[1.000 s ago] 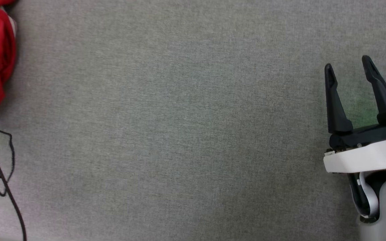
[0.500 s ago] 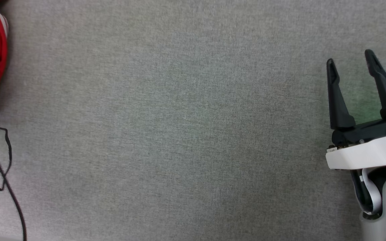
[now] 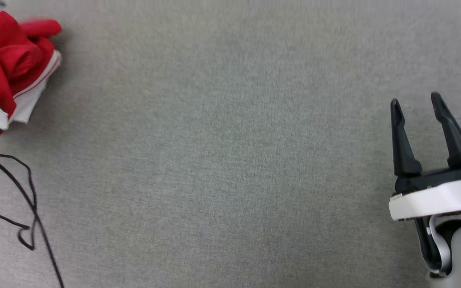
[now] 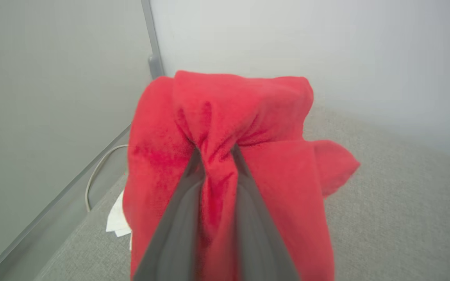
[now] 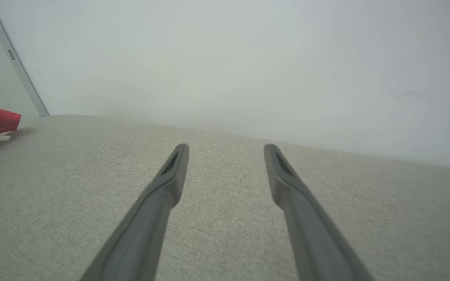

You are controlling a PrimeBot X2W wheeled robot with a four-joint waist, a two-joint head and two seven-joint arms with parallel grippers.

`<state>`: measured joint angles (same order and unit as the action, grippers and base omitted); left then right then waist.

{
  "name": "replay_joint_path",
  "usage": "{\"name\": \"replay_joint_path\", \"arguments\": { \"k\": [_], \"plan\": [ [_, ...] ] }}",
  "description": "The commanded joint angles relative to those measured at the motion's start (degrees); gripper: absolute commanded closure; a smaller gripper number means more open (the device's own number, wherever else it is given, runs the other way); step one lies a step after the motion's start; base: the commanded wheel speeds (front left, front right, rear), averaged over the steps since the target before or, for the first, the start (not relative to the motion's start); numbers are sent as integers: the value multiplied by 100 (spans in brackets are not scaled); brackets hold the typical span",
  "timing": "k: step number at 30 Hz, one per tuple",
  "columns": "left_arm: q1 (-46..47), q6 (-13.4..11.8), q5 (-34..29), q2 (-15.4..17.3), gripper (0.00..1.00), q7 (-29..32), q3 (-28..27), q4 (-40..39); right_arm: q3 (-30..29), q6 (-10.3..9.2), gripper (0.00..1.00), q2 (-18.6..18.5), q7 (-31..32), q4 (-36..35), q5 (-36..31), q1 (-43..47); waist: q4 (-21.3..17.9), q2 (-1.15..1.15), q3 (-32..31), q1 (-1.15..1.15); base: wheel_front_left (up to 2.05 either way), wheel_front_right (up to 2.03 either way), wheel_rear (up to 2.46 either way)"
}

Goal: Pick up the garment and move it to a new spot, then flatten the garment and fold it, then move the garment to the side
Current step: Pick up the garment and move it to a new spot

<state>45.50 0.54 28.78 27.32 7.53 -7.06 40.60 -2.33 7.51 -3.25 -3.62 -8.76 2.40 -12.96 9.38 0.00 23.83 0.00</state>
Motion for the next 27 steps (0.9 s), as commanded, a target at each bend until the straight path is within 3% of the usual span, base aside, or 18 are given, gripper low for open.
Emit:
{"name": "replay_joint_path", "arguments": {
  "k": [1, 4, 12, 18, 27],
  "plan": [
    [-265, -72, -97, -92, 100, -336, 37, -191, -61, -4, 0, 32, -54, 52, 74, 150, -13, 0, -419, 0, 0, 0, 0],
    [-613, -124, -201, -234, 100, -693, 107, -462, -147, -4, 0, 43, -90, 131, 174, 312, -48, 0, -699, 0, 0, 0, 0],
    [-1663, -213, -309, -465, 100, -924, 253, -1369, -219, -4, 0, 42, -152, 301, 511, 675, -317, 0, -1295, 0, 0, 0, 0],
    [-2518, -179, -281, -537, 100, -622, 417, -2321, -256, -4, 0, 40, -174, 392, 682, 975, -704, 0, -1616, 0, 0, 0, 0],
    [-3124, -5, -376, -826, 100, 89, 1190, -3556, -227, -4, 0, 41, -153, 348, 787, 1219, -1392, 0, -1780, 0, 0, 0, 0]
  ]
}}
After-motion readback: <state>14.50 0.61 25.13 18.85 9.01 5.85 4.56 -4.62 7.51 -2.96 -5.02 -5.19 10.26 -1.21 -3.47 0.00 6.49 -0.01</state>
